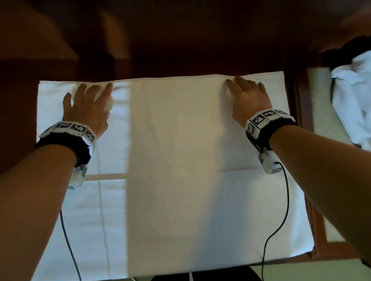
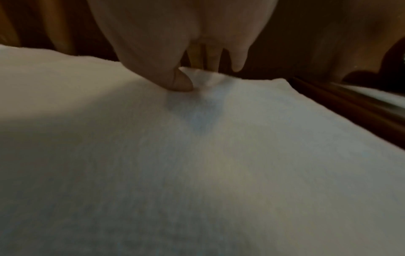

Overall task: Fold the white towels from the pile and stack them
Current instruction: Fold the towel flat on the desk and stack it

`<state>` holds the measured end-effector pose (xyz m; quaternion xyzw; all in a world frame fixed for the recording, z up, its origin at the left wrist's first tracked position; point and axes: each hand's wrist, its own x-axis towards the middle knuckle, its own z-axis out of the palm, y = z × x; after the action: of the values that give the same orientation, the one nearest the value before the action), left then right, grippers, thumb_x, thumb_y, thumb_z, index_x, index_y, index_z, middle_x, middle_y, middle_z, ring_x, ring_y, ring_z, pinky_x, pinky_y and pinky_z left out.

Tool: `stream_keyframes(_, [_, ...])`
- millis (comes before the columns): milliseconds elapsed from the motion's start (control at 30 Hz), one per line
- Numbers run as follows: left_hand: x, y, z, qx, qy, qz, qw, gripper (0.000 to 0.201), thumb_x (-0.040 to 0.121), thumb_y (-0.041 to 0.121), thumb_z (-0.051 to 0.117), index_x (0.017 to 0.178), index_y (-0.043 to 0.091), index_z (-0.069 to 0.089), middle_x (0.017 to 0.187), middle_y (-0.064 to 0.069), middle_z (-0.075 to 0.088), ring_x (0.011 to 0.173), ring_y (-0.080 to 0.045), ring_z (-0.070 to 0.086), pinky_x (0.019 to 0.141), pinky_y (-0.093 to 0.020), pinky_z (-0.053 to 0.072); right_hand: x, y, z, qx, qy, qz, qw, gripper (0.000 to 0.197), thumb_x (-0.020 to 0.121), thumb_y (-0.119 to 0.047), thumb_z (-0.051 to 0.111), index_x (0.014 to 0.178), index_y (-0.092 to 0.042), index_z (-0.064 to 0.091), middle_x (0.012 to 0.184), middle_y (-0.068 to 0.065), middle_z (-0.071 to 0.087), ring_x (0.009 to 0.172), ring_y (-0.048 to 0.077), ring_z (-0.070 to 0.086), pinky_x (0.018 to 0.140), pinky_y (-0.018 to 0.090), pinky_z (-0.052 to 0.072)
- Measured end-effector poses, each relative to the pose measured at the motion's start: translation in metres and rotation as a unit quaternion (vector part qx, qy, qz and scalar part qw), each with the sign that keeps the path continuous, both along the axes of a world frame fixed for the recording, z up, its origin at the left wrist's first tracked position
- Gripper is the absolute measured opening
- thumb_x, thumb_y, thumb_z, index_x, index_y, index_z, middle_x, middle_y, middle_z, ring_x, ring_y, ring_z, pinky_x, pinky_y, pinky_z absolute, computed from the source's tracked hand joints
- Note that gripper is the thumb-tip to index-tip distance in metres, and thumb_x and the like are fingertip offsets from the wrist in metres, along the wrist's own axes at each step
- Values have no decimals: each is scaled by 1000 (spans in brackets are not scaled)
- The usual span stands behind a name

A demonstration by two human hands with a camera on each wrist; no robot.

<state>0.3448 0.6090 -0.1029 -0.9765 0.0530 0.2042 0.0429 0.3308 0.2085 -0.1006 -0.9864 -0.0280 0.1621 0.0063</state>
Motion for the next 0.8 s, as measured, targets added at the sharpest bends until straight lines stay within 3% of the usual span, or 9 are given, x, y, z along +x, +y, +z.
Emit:
stream_keyframes(67, [-5,1,1,-7,-72,-24,997,64,92,20,61,150,22,36,135,-18,48,131,-41,41,113,-59,21,-3,1,0,0,-58,1,998,68,78,1,61,142,-12,44,135,18,51,124,41,48,113,56,30])
stream_keyframes(100, [-7,2,2,5,-90,-44,995,53,89,18,65,139,17,49,120,-19,54,118,-43,50,109,-59,27,-3,1,2,-2,-66,-2,998,60,78,1,59,137,-11,49,128,18,55,119,41,51,109,56,34])
stream_keyframes(167, [-9,-2,13,36,-93,-82,992,27,83,17,71,108,10,64,98,-18,56,95,-42,58,96,-55,39,-2,3,11,-17,-48,-7,999,45,82,-4,59,126,-10,57,120,16,56,113,40,52,101,51,39])
stream_keyframes(233, [-11,-8,31,34,-87,-88,992,20,75,12,76,89,3,65,85,-20,55,79,-42,59,83,-52,44,-2,5,24,-20,-36,-13,999,35,83,-11,60,118,-9,61,116,15,56,109,39,53,94,49,42])
stream_keyframes(400, [-20,-6,80,-24,-128,-83,988,31,62,7,82,83,-2,61,85,-23,54,74,-41,54,81,-50,42,-14,7,65,18,-89,6,996,31,77,-18,59,102,-2,65,106,16,58,102,39,53,89,47,43])
stream_keyframes(467, [-29,-3,97,-86,-130,-36,987,28,65,4,81,83,3,59,84,-20,57,78,-40,56,83,-49,46,-25,9,84,55,-101,-30,993,23,80,-18,57,97,-5,64,89,14,60,86,37,55,76,38,44])
stream_keyframes(567, [-57,6,113,-144,-104,63,982,20,78,8,72,85,15,55,73,-8,57,73,-35,59,67,-42,52,-58,10,98,73,-92,-59,991,9,82,-18,56,90,-15,54,64,3,47,70,30,48,56,29,31])
stream_keyframes(667, [-99,18,121,-172,-103,47,979,17,81,12,69,86,20,55,70,-3,56,70,-33,58,64,-41,51,-105,11,101,75,-96,-51,991,15,81,-21,56,94,-14,52,68,6,52,68,34,54,61,34,42])
stream_keyframes(800, [-164,38,125,-160,-156,-42,974,17,80,12,71,93,19,63,83,-9,61,78,-37,61,66,-45,50,-175,19,103,19,-149,-27,988,16,76,-18,65,89,-11,59,78,7,58,75,35,59,80,42,41])
